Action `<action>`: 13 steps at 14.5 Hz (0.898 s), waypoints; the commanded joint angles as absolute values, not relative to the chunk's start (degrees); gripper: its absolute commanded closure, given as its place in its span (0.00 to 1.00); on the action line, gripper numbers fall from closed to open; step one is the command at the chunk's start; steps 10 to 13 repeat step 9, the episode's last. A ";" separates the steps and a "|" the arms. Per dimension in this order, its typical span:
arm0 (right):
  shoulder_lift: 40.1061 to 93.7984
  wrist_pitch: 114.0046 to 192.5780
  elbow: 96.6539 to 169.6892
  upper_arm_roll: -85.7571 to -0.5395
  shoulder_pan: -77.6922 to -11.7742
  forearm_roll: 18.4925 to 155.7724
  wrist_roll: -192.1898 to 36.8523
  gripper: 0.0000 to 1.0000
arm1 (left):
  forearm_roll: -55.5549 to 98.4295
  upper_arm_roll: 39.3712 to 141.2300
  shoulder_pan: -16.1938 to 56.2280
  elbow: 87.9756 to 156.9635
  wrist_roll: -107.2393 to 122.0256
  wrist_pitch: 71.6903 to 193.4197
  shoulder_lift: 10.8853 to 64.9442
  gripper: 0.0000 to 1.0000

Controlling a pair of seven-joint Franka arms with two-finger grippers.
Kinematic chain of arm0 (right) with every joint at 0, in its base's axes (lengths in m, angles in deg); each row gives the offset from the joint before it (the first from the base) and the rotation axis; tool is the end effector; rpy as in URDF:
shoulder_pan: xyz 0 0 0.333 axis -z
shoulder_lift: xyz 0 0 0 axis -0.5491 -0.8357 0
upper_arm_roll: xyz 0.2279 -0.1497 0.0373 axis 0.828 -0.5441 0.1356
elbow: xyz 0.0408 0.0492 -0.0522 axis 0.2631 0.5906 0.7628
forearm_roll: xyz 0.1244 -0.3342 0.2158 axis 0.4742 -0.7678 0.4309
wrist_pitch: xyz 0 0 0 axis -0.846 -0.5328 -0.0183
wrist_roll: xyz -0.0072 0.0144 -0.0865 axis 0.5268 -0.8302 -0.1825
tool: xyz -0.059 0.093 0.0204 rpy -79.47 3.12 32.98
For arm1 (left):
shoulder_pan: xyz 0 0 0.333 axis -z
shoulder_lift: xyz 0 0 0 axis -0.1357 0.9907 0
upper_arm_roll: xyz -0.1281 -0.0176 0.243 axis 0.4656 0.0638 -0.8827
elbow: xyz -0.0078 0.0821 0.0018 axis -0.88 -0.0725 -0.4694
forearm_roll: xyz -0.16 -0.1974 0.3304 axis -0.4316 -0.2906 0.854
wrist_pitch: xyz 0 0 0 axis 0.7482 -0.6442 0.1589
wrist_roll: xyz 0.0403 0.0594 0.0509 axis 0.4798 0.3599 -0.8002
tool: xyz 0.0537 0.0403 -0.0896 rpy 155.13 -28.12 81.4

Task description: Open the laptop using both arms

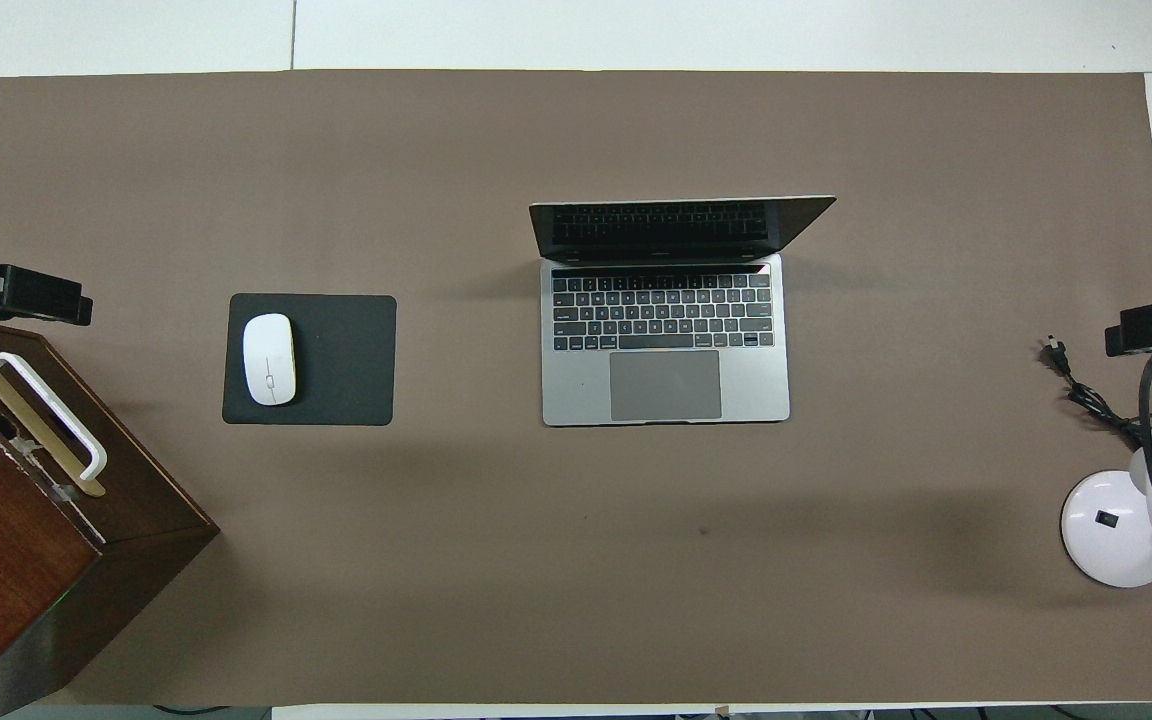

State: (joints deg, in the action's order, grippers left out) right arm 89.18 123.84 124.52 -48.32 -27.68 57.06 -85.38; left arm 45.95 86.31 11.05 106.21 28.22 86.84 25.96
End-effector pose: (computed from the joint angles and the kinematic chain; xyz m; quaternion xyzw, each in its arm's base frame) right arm 0.5407 -0.0320 0.6017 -0.9996 0.0280 0.0006 0.0023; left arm 0.5731 -0.0240 0.5780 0.9976 -0.0667 0.0151 0.0061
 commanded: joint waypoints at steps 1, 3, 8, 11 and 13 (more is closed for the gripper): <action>88.89 123.23 123.90 -48.06 -27.42 56.89 -84.96 0.00 | 46.57 86.57 10.70 107.31 27.76 86.72 25.04 0.00; 88.89 123.23 123.90 -48.06 -27.33 56.89 -84.88 0.00 | 46.57 86.48 10.61 107.40 27.76 86.55 24.95 0.00; 88.89 123.23 123.90 -48.06 -27.33 56.89 -84.96 0.00 | 46.57 86.13 10.61 107.40 27.76 86.46 24.95 0.00; 88.89 123.23 123.90 -48.06 -27.33 56.89 -84.96 0.00 | 46.57 86.04 10.61 107.40 27.76 86.11 24.87 0.00; 88.89 123.23 123.90 -48.06 -27.33 56.89 -84.96 0.00 | 46.57 86.04 10.61 107.40 27.76 86.11 24.87 0.00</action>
